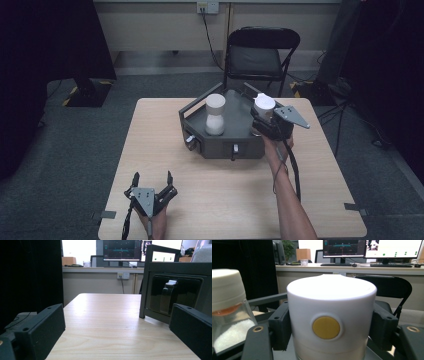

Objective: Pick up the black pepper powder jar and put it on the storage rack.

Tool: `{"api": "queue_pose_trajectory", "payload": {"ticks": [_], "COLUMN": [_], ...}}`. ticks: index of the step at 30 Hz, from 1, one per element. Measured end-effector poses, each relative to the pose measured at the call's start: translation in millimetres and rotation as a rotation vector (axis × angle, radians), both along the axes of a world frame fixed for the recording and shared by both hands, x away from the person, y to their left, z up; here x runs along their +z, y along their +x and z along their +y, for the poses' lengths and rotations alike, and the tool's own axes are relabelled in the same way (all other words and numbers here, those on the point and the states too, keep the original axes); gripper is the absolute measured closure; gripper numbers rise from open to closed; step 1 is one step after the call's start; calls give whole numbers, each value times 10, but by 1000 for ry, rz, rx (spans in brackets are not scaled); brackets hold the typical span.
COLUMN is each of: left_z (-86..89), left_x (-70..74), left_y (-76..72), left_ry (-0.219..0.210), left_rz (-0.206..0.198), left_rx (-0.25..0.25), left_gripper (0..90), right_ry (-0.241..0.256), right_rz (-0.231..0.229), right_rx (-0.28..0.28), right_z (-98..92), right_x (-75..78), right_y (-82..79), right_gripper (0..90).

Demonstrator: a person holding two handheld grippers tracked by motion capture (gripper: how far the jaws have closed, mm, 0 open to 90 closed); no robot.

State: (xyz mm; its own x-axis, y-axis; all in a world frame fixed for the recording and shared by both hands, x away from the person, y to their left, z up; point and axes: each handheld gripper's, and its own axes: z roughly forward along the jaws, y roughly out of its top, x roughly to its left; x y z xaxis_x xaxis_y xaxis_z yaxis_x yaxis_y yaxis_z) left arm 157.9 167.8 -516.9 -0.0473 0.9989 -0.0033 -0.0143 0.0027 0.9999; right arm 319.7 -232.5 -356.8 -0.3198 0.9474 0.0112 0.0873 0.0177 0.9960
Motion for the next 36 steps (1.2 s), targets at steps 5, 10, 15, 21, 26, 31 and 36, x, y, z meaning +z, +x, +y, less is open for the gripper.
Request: {"api": "queue_pose_trajectory", "payload": {"ticks": [5, 10, 15, 21, 26, 31, 36], "left_z": [0, 0, -1, -1, 1, 2, 2], "left_x": [0, 0, -1, 0, -1, 0, 0], "left_y": [0, 0, 0, 0, 0, 0, 0], "left_ry": [0, 0, 0, 1, 1, 1, 1], "left_rz": [0, 0, 0, 0, 0, 0, 0], "left_rx": [0, 0, 0, 0, -2, -2, -2], "left_gripper": [1, 1, 1, 1, 1, 1, 1], "right_ry": [3, 1, -4, 5, 17, 2, -4], "right_rz": [0, -4, -7, -14, -22, -33, -40], "right_rx": [2, -2, -7, -8, -12, -13, -12], "right_z": [22, 49, 61, 52, 36, 59, 66], "right_x": [-27, -37, -44, -75, -118, -138, -149], "right_y": [13, 10, -1, -14, -40, -58, -70], "right_gripper": [302, 301, 301, 300, 300, 300, 299]}}
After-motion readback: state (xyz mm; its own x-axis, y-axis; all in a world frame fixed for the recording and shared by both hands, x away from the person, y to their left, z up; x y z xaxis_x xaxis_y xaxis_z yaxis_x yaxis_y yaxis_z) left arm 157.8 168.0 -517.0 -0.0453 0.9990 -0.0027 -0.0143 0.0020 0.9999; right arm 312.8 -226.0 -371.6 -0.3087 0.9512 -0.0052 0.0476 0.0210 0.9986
